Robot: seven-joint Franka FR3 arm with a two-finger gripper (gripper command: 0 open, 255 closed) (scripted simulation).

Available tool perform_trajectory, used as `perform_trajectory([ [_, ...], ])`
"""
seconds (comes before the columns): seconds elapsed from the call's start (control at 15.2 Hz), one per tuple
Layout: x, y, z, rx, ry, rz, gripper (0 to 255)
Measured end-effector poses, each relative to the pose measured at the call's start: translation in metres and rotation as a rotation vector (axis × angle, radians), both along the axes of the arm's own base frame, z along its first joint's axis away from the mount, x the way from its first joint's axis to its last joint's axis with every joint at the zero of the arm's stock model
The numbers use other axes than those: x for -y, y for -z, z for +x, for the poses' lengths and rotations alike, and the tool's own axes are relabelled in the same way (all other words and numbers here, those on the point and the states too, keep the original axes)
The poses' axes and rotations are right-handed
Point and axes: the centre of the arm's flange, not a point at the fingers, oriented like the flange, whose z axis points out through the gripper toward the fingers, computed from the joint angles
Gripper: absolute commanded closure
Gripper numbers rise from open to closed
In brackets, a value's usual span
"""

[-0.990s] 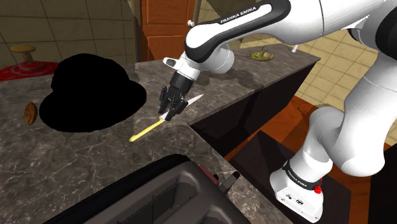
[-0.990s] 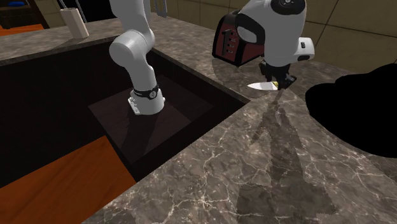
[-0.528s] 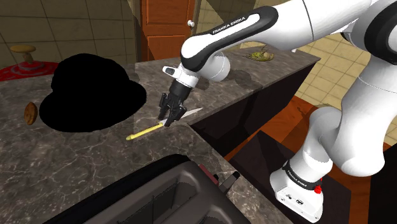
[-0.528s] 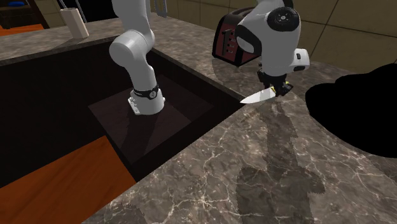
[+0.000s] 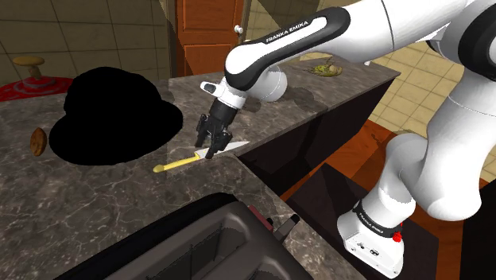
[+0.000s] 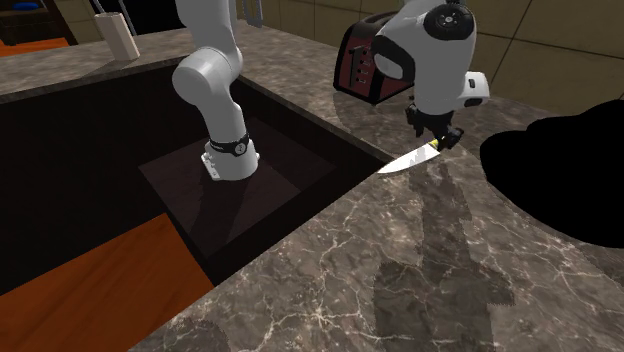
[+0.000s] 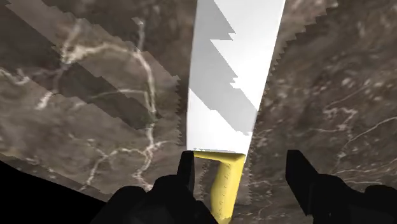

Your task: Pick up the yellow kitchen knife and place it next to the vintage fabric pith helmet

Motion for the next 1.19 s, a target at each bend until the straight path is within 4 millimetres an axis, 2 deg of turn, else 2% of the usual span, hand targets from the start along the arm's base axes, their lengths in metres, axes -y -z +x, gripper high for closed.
perform_trajectory([
  [0.13,-0.039,-0.022,-0.003,0.019,0.011,-0.152,0],
  [0.26,-0.091,-0.043,-0.013,0.051,0.029,-0.339,0],
  [0.33,-0.107,-0.045,-0.012,0.069,0.044,-0.404,0],
  [0.46,-0.118,-0.042,-0.012,0.086,0.062,-0.455,0],
  [0.86,-0.122,-0.012,-0.011,0.093,0.069,-0.474,0],
  [1.19,-0.122,-0.008,-0.009,0.093,0.069,-0.473,0],
])
